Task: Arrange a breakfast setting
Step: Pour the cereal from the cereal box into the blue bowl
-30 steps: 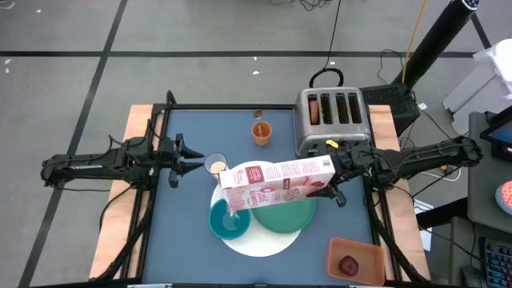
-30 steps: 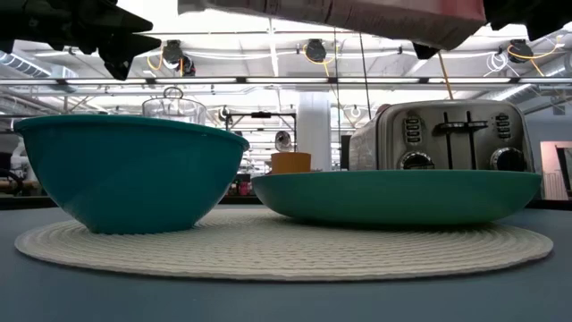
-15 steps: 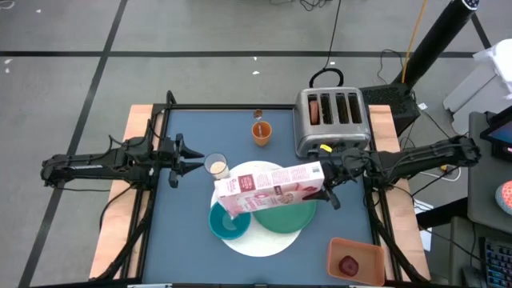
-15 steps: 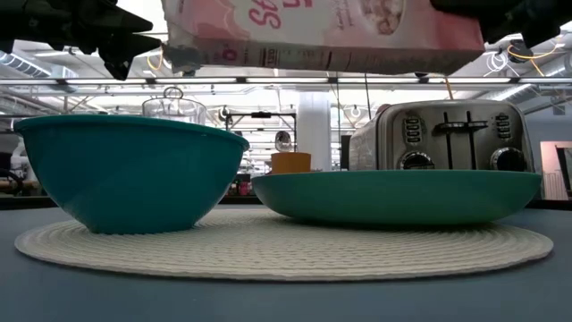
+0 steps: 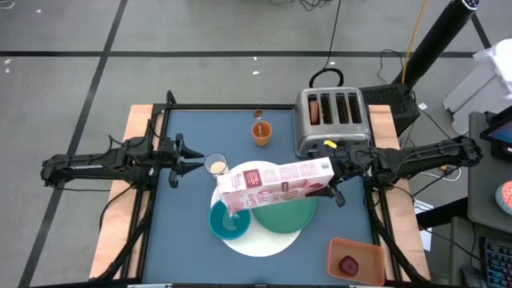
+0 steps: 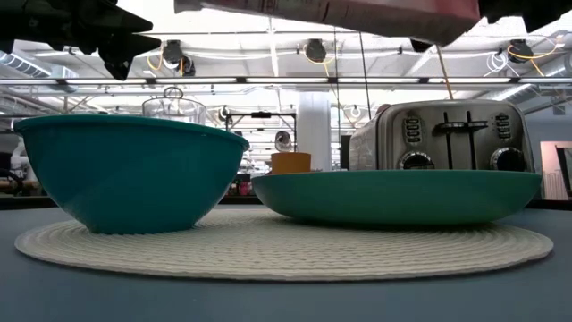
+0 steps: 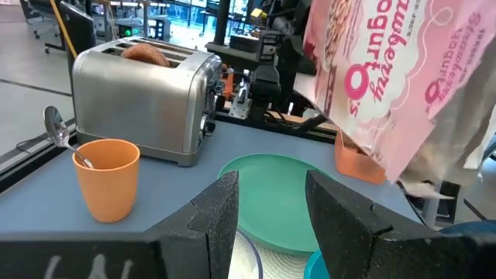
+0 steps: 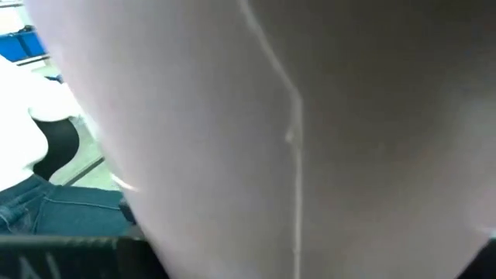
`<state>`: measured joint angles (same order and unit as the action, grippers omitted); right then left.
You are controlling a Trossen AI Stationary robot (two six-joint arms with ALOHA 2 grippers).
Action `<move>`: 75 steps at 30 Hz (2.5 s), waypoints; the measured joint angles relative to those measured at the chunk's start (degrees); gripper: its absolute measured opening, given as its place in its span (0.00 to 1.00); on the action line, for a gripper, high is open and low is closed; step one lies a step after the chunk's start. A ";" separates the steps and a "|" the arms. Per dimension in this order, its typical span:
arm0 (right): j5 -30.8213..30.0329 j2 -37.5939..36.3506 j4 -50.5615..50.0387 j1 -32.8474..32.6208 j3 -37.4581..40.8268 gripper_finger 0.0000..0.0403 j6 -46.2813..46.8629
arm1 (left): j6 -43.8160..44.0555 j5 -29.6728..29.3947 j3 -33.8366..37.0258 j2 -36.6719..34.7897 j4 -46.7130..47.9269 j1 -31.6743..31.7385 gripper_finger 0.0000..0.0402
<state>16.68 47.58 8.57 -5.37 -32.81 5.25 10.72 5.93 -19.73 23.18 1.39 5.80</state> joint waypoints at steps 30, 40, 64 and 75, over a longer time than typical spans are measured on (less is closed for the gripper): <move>-0.39 7.24 -16.21 0.02 -7.07 0.53 -1.55 | 0.04 0.00 0.00 0.02 -0.01 -0.02 0.39; -0.27 7.96 -13.06 0.00 -7.07 0.53 -2.97 | 0.02 -0.02 0.00 0.02 0.02 0.00 0.39; -1.66 6.38 -14.10 0.02 -7.07 0.53 -3.40 | 0.00 0.00 0.00 0.02 0.07 0.00 0.39; -1.61 7.00 -16.95 0.02 -7.07 0.53 -3.50 | 0.00 0.00 0.00 0.00 0.08 0.00 0.39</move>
<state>15.07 54.59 -8.38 -5.35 -39.88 1.75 10.72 5.93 -19.73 23.18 1.46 5.80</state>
